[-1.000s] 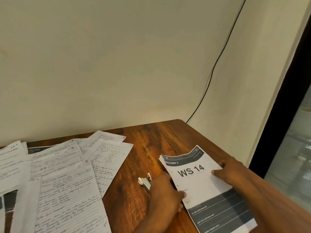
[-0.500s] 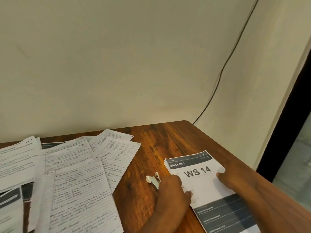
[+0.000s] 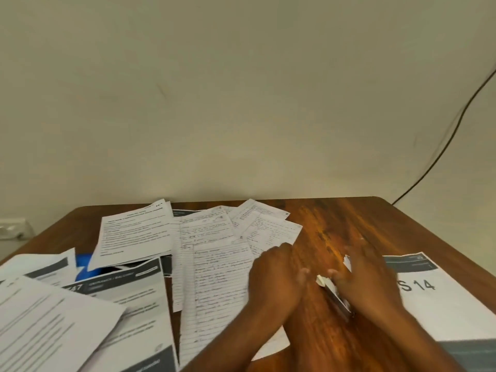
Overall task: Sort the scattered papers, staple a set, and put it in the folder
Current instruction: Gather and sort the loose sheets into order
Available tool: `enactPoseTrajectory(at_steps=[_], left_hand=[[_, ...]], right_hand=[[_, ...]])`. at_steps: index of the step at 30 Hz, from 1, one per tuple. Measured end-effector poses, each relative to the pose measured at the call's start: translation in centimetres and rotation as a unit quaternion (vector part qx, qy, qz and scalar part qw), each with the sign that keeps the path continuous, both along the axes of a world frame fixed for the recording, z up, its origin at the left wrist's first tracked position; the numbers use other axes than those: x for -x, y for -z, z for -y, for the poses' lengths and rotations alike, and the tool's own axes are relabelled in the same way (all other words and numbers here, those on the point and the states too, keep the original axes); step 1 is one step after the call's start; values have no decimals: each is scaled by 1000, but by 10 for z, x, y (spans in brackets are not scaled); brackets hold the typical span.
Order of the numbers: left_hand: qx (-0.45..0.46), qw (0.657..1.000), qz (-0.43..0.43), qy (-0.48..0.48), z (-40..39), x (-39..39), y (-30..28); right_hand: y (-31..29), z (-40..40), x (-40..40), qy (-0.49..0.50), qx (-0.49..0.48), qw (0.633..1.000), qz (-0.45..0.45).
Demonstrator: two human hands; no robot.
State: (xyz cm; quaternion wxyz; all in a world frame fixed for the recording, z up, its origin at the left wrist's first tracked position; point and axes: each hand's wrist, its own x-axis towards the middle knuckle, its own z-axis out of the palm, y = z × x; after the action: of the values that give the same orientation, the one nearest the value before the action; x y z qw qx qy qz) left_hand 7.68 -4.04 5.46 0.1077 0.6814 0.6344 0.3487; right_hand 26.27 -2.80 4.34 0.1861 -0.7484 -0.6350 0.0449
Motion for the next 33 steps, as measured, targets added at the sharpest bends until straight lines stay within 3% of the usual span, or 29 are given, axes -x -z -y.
enactPoseTrajectory(at_steps=[5, 9, 15, 22, 29, 33], left_hand=[[5, 994, -88, -72, 2, 79, 10], [12, 980, -148, -130, 18, 153, 20], [120, 949, -128, -263, 51, 262, 24], [195, 912, -126, -339, 85, 352, 32], [292, 871, -123, -376, 113, 408, 44], [338, 870, -108, -344, 118, 406, 53]], right_hand=[[6, 15, 89, -144, -24, 989, -16], [11, 32, 151, -214, -6, 977, 24], [14, 58, 232, -332, 34, 942, 30], [22, 74, 301, -412, 49, 909, 34], [34, 78, 337, -445, 92, 888, 66], [45, 79, 340, -453, 110, 878, 105]])
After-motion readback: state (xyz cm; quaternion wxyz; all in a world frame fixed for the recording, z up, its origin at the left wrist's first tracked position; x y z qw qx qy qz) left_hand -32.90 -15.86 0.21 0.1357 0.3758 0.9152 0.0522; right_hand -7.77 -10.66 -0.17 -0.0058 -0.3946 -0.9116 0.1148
